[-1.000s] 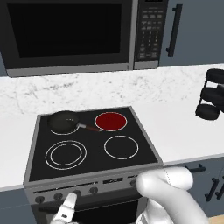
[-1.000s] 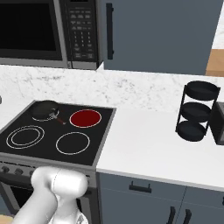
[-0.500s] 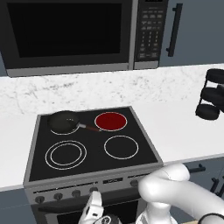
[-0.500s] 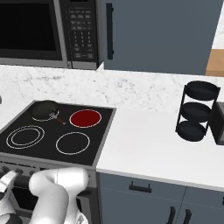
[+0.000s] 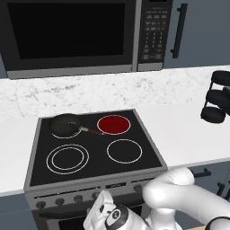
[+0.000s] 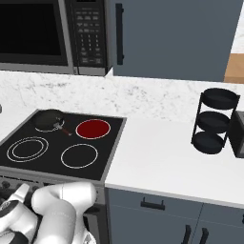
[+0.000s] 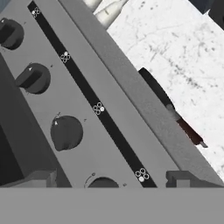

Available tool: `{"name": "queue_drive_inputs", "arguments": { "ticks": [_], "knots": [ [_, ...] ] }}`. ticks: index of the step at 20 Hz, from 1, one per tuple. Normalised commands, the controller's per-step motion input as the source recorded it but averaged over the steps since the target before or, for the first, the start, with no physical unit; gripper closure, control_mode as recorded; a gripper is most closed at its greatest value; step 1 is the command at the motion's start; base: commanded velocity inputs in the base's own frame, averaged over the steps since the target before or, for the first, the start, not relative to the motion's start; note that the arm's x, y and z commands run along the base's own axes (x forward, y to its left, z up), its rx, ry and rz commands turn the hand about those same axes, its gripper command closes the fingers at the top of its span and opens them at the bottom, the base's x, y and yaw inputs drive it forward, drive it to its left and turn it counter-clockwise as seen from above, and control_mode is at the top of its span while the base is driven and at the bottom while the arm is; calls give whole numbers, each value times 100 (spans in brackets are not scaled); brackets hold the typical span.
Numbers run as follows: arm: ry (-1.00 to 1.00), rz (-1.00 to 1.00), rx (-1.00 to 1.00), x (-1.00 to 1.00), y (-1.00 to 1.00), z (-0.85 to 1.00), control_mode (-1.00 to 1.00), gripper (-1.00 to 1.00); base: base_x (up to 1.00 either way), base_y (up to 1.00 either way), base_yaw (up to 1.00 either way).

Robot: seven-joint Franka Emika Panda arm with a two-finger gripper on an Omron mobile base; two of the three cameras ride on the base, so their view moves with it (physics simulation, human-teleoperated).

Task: Turn off the rear right burner of the stove.

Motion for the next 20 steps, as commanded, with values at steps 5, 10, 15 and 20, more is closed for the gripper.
{"name": "queue_drive_inputs", "arguments": {
  "ticks": [5,10,15,20],
  "knots": [
    [0,1,4,1,10,-2,-100,-100,0,0,0],
    [0,0,6,4,40,-10,-100,-100,0,0,0],
    [0,0,13,1,23,-9,-100,-100,0,0,0],
    [-3,0,1,5,0,-12,-100,-100,0,0,0]
  ]
}}
